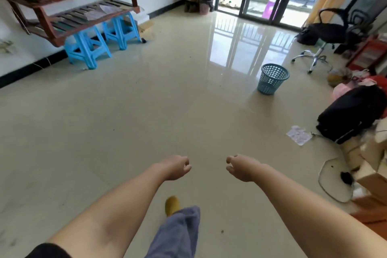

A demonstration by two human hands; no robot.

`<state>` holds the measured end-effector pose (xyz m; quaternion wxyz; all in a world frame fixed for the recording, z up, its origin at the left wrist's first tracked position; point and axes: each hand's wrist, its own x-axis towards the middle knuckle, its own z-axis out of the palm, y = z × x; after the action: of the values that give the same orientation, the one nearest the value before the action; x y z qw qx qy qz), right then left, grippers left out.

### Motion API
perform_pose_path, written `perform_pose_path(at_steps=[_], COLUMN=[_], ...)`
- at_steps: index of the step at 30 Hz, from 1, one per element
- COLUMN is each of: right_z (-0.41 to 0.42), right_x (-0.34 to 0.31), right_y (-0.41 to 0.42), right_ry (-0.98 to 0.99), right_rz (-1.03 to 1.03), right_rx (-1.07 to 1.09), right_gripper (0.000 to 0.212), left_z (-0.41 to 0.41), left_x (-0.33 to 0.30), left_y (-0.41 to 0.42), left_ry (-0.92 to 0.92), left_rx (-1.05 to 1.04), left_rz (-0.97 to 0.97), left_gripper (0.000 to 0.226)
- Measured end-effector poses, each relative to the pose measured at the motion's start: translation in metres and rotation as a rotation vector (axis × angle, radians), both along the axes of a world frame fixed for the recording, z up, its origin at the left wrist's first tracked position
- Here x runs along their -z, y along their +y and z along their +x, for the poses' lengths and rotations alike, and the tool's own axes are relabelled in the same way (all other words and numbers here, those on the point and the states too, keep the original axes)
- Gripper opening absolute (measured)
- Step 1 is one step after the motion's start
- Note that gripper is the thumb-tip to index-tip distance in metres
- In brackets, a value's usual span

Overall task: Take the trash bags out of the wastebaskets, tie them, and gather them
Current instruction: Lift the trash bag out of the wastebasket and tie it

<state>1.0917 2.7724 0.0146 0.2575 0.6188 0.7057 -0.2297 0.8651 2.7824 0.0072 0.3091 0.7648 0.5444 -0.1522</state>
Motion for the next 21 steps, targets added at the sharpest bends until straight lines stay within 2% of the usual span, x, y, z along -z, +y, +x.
perform_pose_path(at_steps=[5, 12, 21], right_z=[-0.008, -0.006, 0.061], right_x=[0.018, 0.003, 0.03], right_y=[0.15, 0.349, 0.564], right_ry=[0.026, 0.101, 0.083], right_rz=[-0.003, -0.001, -0.05], right_rx=[-0.031, 0.053, 0.122], right_gripper=[0.047, 0.045, 0.047], left_z=[-0.009, -0.014, 0.059], left_x=[0.014, -0.007, 0.017], left_y=[0.149, 0.368, 0.588], left_ry=[0.026, 0.092, 0.116], left_rx=[-0.028, 0.008, 0.084], left_rz=[0.001, -0.019, -0.08], left_gripper=[0.04, 0.039, 0.04])
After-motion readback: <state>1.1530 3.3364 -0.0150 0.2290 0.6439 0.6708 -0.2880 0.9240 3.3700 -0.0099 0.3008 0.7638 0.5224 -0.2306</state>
